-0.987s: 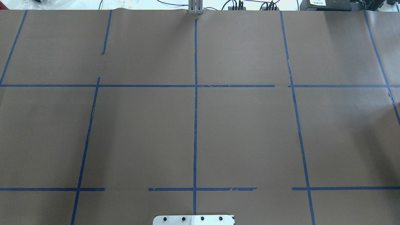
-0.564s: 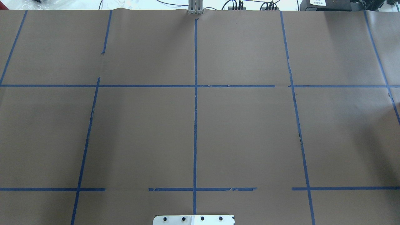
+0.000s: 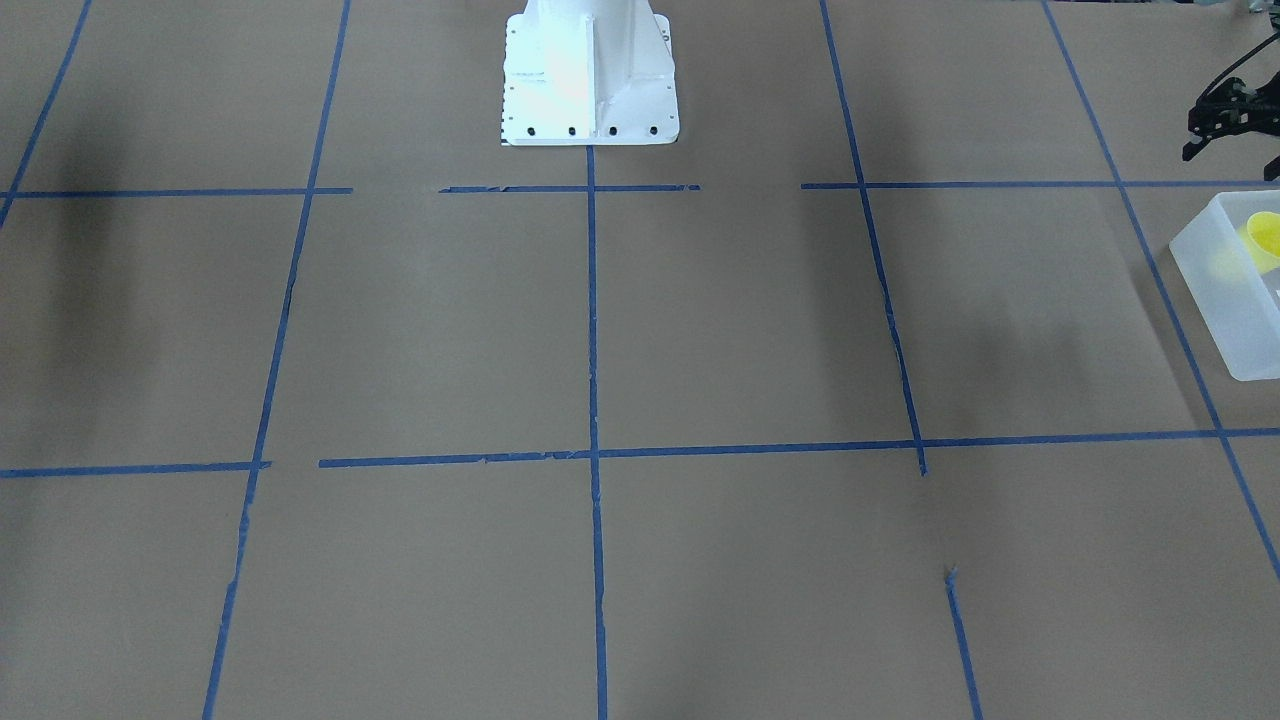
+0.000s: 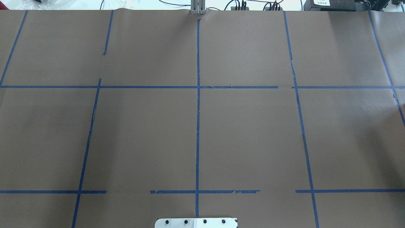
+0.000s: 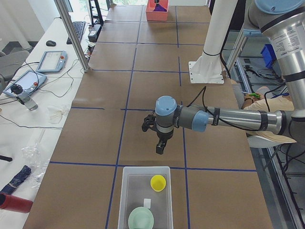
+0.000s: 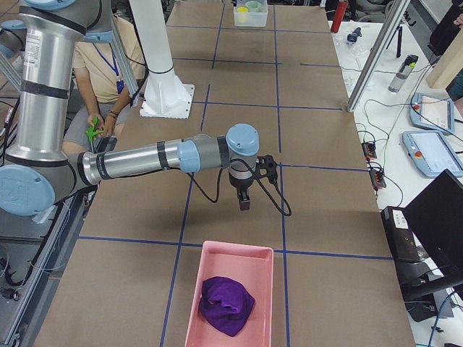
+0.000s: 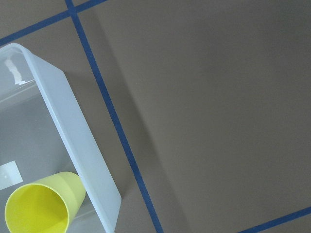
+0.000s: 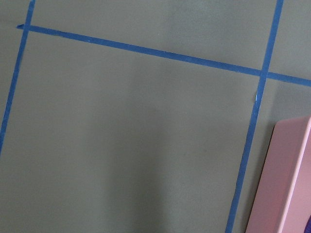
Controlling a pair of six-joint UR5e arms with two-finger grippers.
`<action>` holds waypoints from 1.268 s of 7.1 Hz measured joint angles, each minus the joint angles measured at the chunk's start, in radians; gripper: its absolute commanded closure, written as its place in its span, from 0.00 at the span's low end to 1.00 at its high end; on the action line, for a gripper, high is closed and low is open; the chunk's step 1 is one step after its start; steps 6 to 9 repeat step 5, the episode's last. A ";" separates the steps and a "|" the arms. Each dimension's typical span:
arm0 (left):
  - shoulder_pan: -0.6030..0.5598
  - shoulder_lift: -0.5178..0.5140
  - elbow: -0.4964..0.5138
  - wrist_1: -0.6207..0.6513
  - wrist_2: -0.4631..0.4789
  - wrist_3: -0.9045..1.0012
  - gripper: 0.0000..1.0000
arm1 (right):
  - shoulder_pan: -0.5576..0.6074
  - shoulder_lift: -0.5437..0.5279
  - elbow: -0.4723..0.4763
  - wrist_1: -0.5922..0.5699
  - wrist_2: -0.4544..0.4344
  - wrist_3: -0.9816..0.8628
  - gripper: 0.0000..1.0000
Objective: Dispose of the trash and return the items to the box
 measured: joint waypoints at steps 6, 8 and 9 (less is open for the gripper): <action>-0.184 -0.088 0.069 -0.010 -0.053 -0.038 0.00 | 0.000 0.004 -0.007 0.002 -0.001 0.000 0.00; -0.184 -0.088 0.069 -0.010 -0.053 -0.038 0.00 | 0.000 0.004 -0.007 0.002 -0.001 0.000 0.00; -0.184 -0.088 0.069 -0.010 -0.053 -0.038 0.00 | 0.000 0.004 -0.007 0.002 -0.001 0.000 0.00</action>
